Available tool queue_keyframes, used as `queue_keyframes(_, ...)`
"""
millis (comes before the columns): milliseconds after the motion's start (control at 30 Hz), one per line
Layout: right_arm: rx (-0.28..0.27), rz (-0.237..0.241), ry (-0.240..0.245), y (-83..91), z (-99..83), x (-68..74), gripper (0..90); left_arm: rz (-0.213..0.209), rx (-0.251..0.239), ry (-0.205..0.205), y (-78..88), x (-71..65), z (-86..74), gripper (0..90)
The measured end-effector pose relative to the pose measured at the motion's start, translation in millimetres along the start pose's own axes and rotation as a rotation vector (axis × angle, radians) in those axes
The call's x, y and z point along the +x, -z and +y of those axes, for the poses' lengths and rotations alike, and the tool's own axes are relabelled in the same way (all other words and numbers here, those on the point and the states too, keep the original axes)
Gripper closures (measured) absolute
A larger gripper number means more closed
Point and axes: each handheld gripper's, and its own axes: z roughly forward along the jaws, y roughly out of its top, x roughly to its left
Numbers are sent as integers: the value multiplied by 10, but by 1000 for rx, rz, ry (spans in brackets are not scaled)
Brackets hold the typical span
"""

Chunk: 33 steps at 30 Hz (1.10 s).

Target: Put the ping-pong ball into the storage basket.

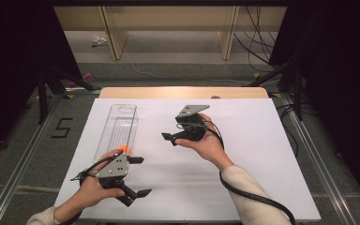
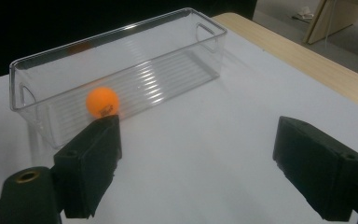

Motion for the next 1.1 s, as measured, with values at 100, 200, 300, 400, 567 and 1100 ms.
queue_keyframes(100,0,-7,-7,47,-43,-18,164,1,1,1,-3,-2,-1,0)
queue_keyframes(200,-3,-13,-12,88,-76,-34,164,1,1,1,0,-3,0,0)
queue_keyframes(300,-7,-19,-17,136,-104,-47,164,1,2,0,0,-1,-1,0)
queue_keyframes(400,-11,-24,-20,178,-130,-58,164,1,2,2,-2,-2,-2,0)
queue_keyframes(567,-18,-36,-30,262,-174,-86,164,2,3,3,-2,-2,-3,0)
queue_keyframes(1100,-30,-72,-59,546,-359,-156,164,7,8,-1,0,4,-5,0)
